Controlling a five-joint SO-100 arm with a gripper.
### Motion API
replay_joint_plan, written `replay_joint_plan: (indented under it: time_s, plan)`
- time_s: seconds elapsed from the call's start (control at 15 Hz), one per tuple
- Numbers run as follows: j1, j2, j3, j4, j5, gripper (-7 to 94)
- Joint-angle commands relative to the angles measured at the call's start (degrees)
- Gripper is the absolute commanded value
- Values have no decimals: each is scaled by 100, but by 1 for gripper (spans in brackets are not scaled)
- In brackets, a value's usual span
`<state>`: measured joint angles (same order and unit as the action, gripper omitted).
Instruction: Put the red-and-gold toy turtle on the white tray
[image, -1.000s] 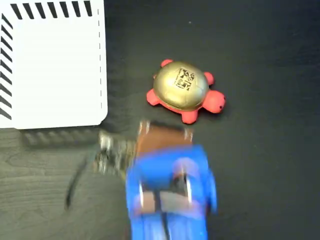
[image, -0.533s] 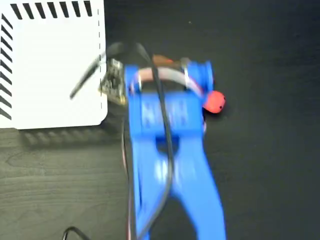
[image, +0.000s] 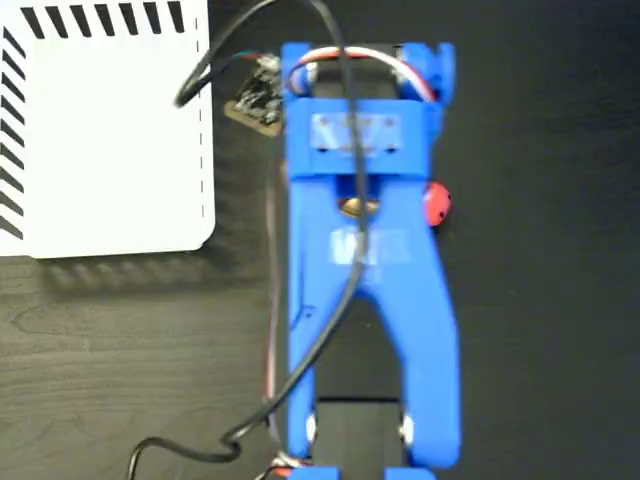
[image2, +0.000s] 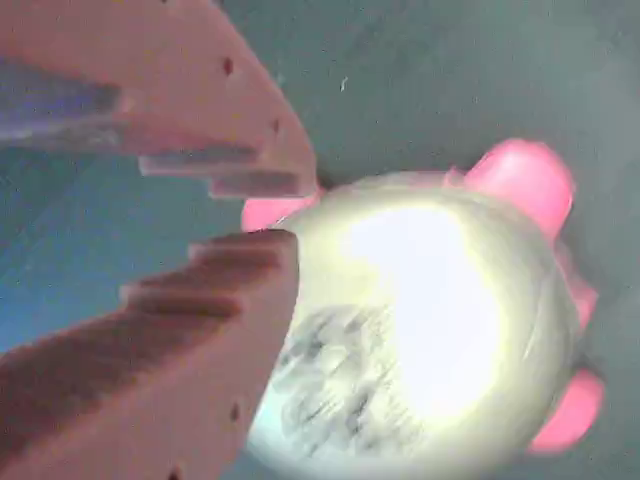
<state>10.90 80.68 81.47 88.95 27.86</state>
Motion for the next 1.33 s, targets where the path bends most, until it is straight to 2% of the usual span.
replay_joint_plan:
  time_s: [0.0,0.27,0.53,0.67,1.27]
  plan:
    - [97,237,-299,325,-211,16]
    - [149,308,-334,527,-527,45]
    - [88,-70,-272,404,-896,62]
    - [18,-545,-299,360,-923,65]
    - [62,-1318,-580,35,-949,65]
